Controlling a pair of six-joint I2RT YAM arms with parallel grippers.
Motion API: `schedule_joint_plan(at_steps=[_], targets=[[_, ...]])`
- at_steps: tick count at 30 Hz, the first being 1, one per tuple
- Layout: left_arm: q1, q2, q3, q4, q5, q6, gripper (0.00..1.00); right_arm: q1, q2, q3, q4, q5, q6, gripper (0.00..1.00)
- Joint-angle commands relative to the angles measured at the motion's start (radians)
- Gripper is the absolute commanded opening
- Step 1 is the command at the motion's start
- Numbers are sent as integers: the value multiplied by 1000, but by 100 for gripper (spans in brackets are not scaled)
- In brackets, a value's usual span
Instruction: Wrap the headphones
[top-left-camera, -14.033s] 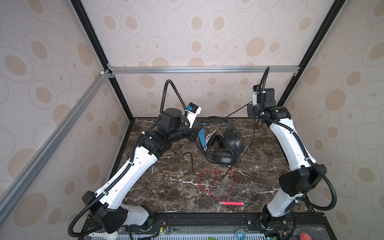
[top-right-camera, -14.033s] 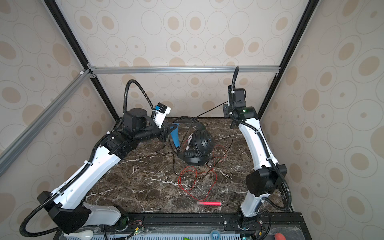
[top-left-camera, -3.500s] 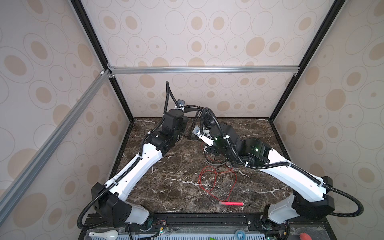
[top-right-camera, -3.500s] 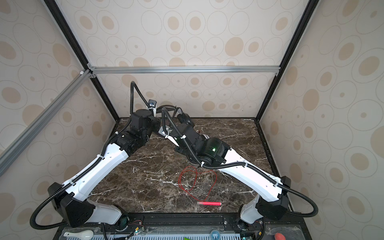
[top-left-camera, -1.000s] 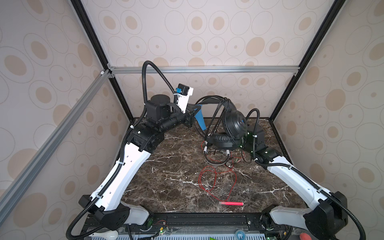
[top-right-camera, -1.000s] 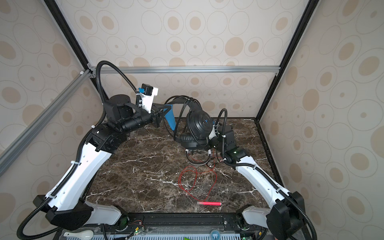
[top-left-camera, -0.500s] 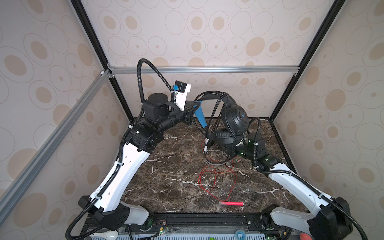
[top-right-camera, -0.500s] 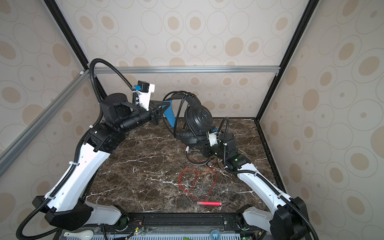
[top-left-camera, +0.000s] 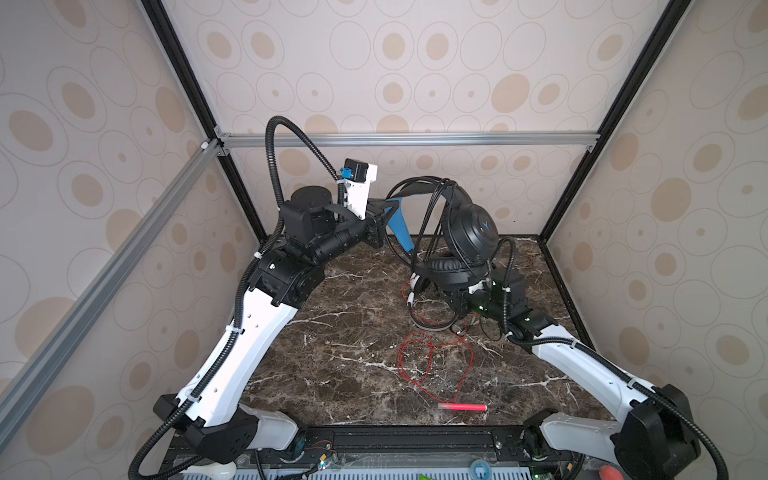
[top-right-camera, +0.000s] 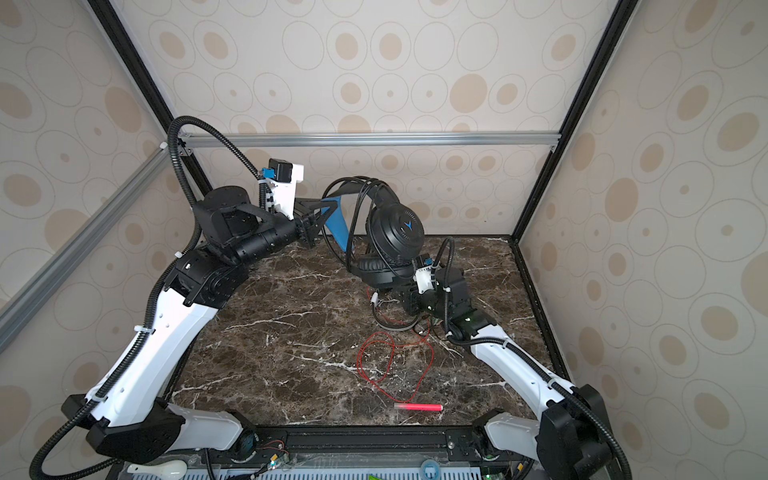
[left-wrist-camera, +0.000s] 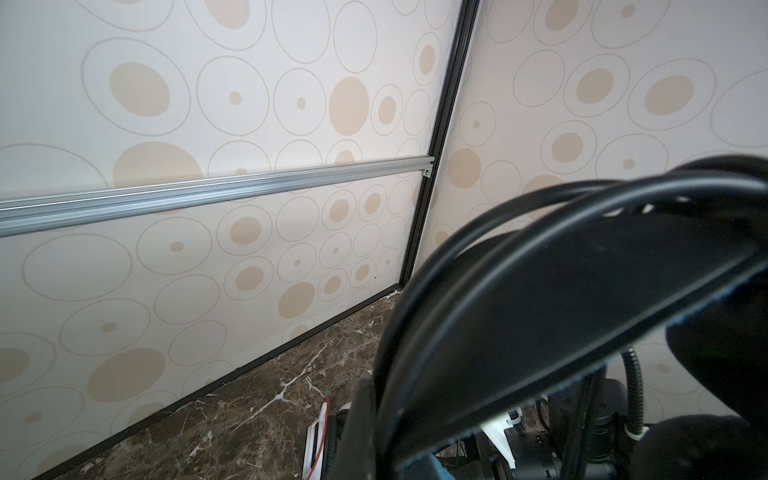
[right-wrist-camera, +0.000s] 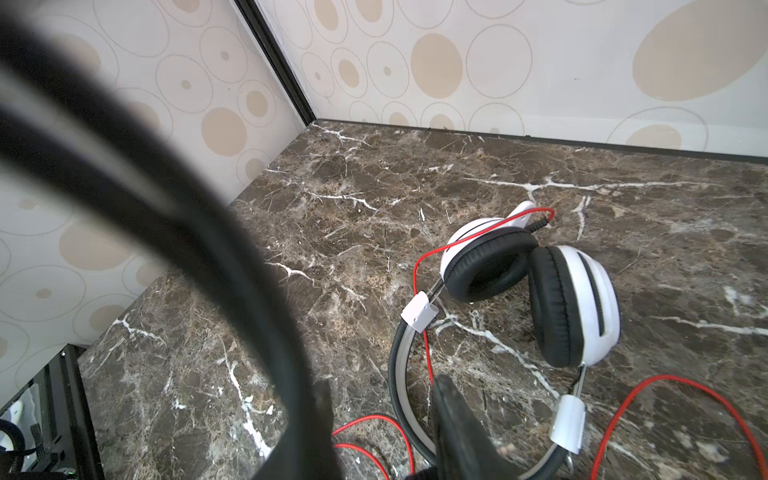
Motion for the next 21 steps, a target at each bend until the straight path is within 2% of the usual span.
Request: schedule_joint_plan(at_steps=[1,11,13,21], targets=[[0,-46,12,102,-6,-55,0,-3,13,8,26,-23,10,37],[0,-59,-24,156,-103,-130,0,-4,-16,-37,15,-21,8,3],[0,-62,-35,179,-140,-162,0,-3,-25,-48,5,-10,12,0],[-1,-79,-93,299,-291,-292,0,3,-81,-77,-76,71,1,0]])
